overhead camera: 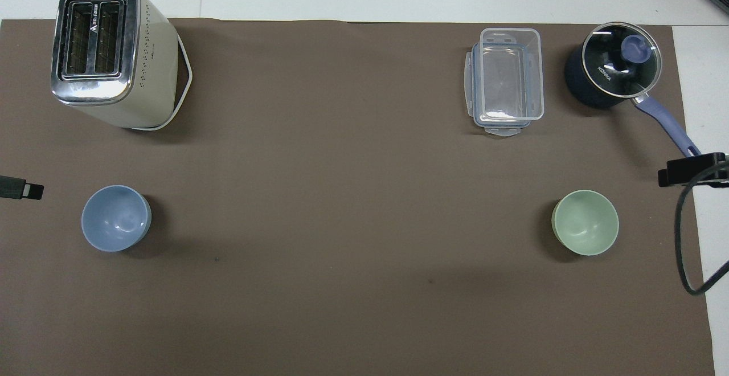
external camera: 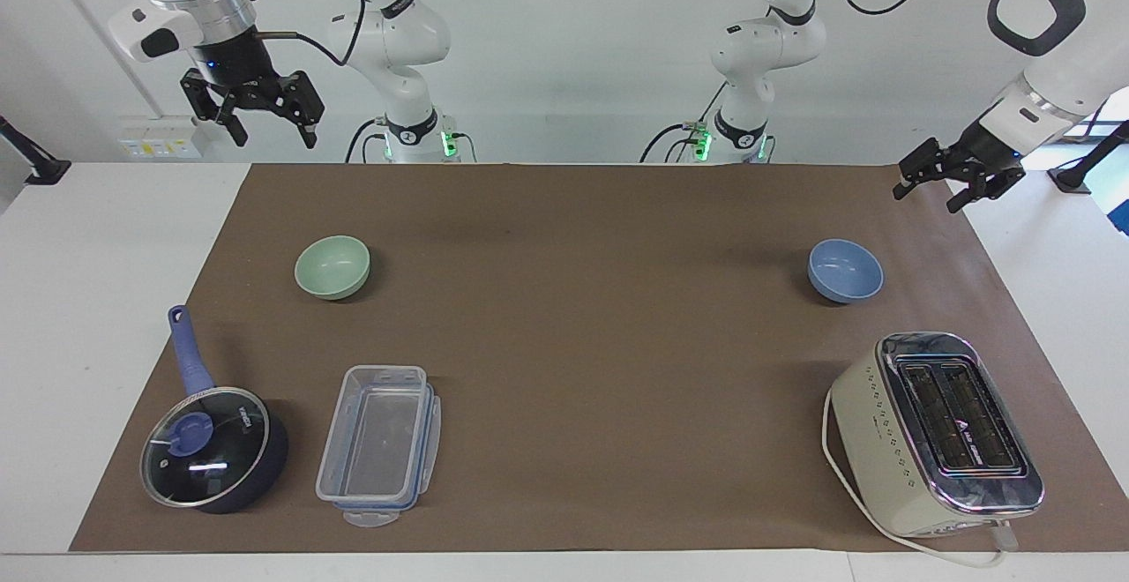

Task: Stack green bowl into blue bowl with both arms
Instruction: 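Lower the left gripper to the rim of the blue bowl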

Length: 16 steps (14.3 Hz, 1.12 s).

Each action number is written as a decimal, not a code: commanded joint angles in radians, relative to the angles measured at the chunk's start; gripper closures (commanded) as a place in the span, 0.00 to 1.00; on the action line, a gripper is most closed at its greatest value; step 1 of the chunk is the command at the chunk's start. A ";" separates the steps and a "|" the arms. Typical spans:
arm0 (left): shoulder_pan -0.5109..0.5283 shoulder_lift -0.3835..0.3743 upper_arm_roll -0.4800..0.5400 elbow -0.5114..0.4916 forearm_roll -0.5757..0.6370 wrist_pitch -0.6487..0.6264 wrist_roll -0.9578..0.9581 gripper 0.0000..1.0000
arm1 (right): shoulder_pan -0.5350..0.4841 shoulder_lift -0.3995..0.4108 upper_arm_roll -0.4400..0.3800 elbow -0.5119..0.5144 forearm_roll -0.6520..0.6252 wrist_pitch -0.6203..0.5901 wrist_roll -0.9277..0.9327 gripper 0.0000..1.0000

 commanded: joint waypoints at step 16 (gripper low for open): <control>0.096 0.134 -0.010 -0.259 -0.072 0.373 0.149 0.12 | -0.011 -0.013 0.005 -0.008 0.007 0.000 -0.024 0.00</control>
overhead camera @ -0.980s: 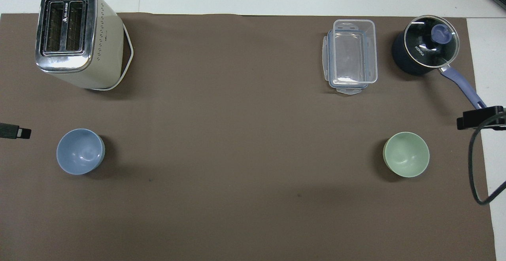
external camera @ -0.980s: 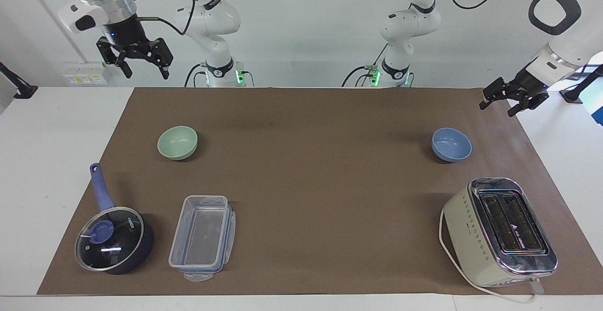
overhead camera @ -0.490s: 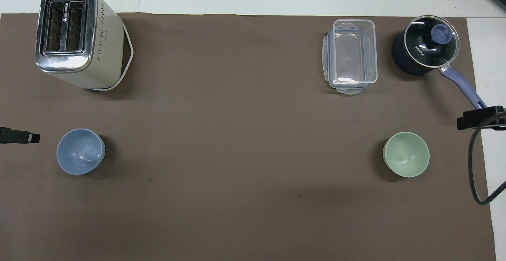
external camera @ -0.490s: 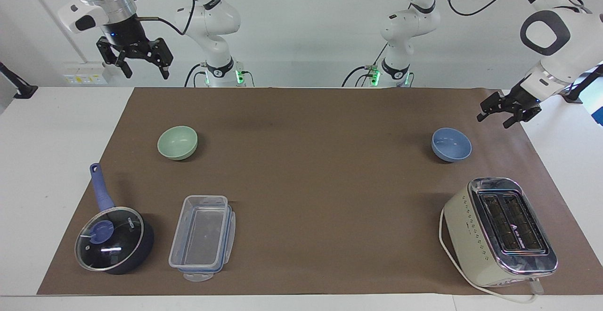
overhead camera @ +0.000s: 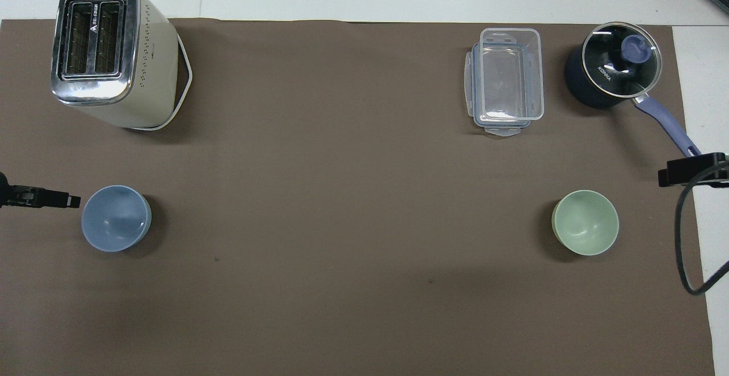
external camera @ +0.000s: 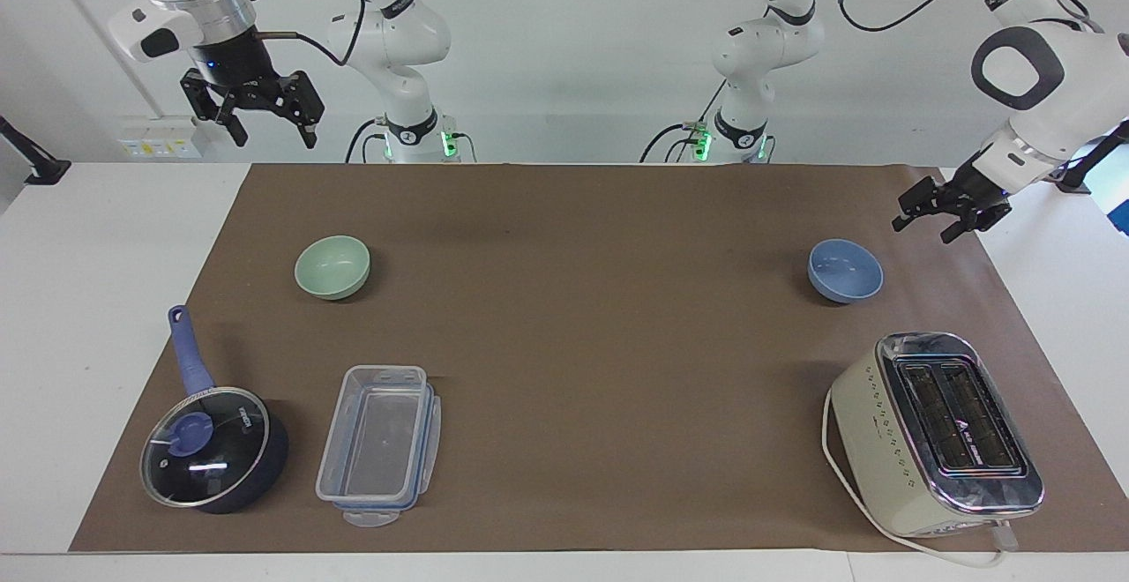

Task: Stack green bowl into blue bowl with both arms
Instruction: 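Lower the left gripper to the rim of the blue bowl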

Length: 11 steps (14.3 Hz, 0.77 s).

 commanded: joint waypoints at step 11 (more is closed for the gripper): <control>0.011 0.036 -0.011 -0.148 -0.065 0.208 0.039 0.28 | -0.011 -0.012 0.005 -0.008 0.007 0.000 -0.024 0.00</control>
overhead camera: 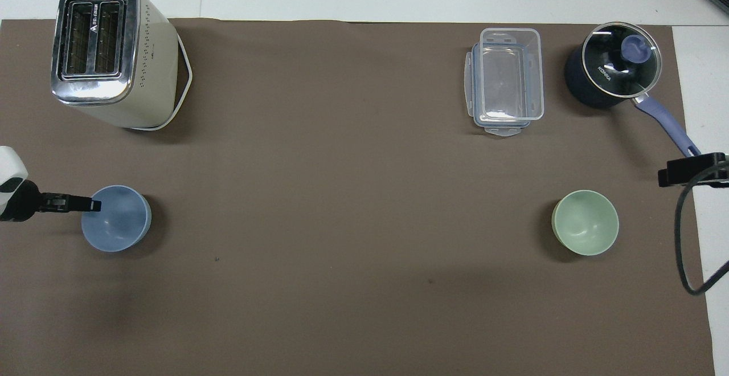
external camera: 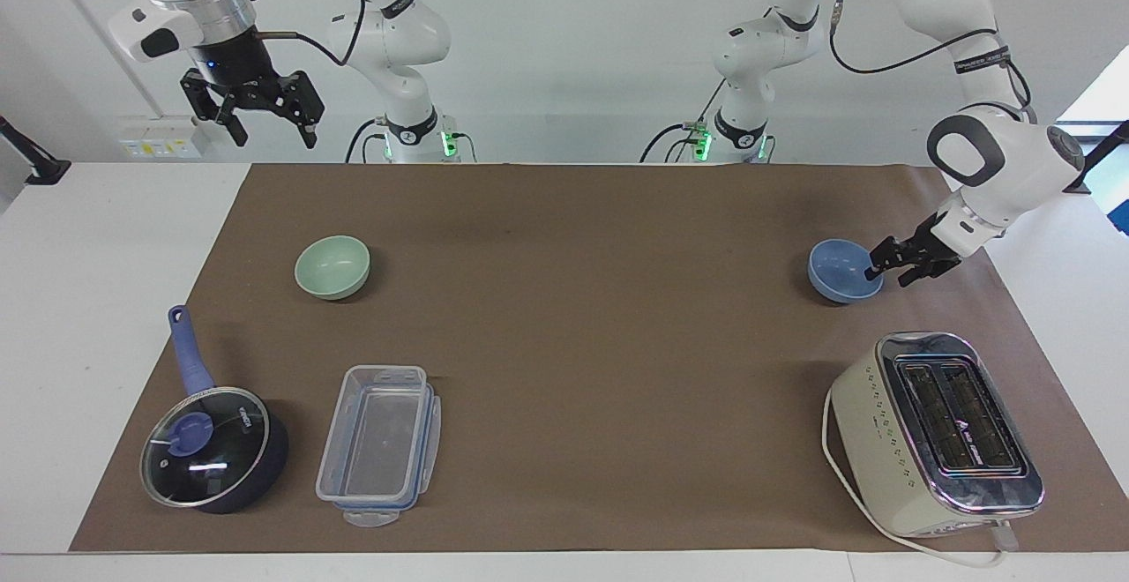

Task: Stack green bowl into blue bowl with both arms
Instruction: 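Lower the left gripper to the rim of the blue bowl, then grip the blue bowl rim with the left gripper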

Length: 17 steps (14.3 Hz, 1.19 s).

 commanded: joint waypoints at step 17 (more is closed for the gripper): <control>-0.002 -0.068 -0.003 -0.036 -0.037 0.000 0.054 1.00 | -0.011 -0.012 0.005 -0.008 0.007 0.000 -0.024 0.00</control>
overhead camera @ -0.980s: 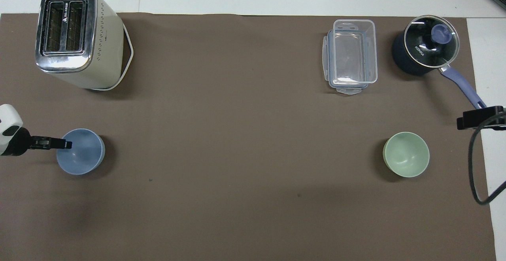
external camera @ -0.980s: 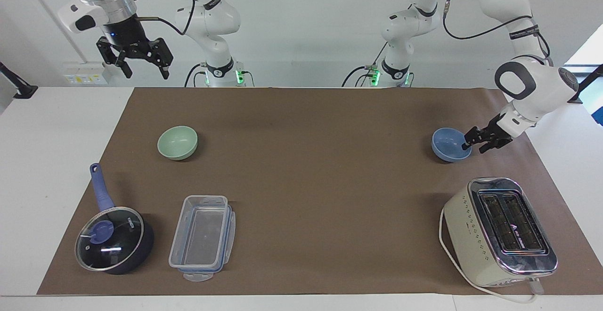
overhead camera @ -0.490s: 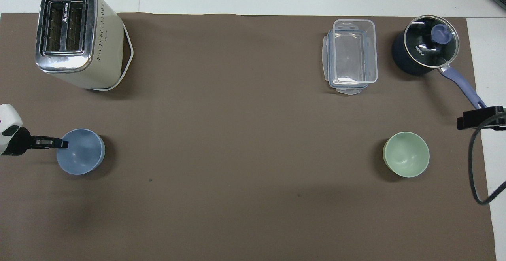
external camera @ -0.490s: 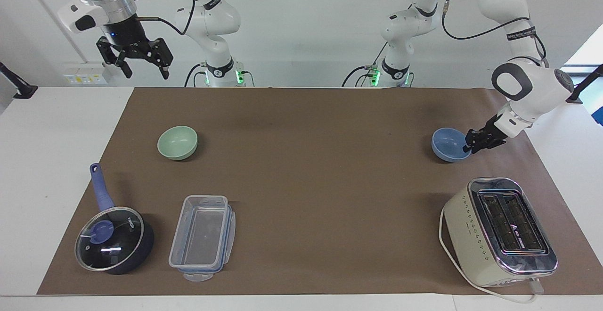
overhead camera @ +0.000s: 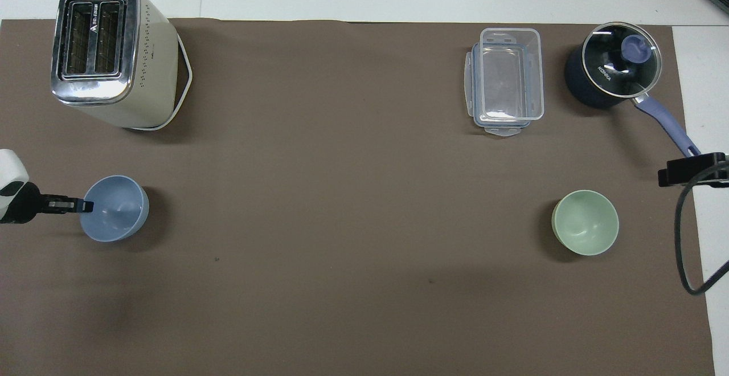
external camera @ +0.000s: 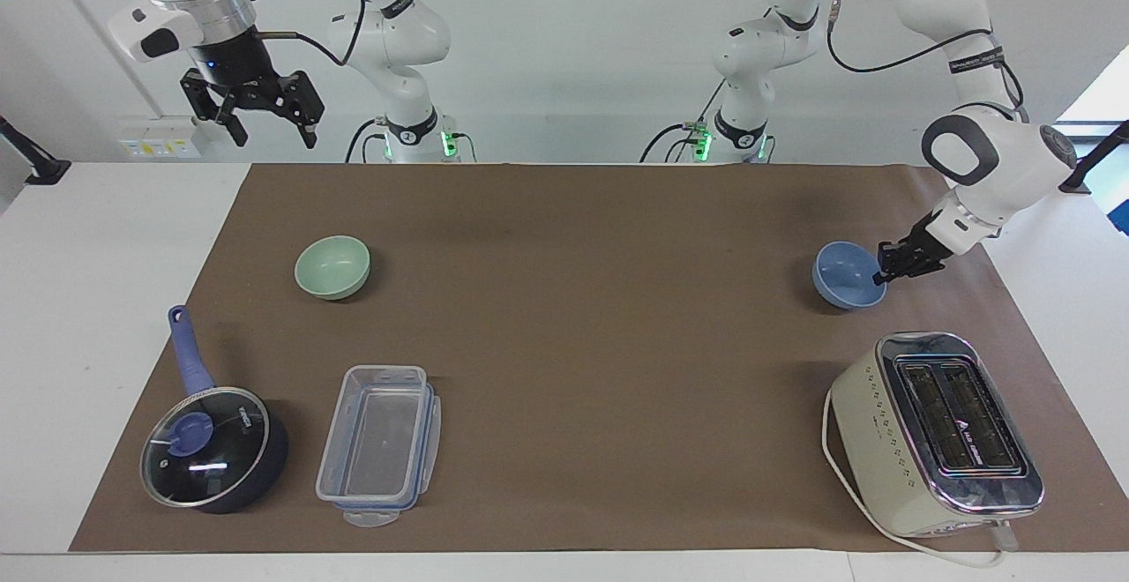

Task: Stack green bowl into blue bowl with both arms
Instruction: 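Grip the blue bowl rim with the left gripper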

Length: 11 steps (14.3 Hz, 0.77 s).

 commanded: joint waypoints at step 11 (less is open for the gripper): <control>-0.204 -0.153 -0.001 -0.119 -0.019 0.033 -0.123 1.00 | -0.011 -0.013 0.005 -0.008 0.007 0.000 -0.024 0.00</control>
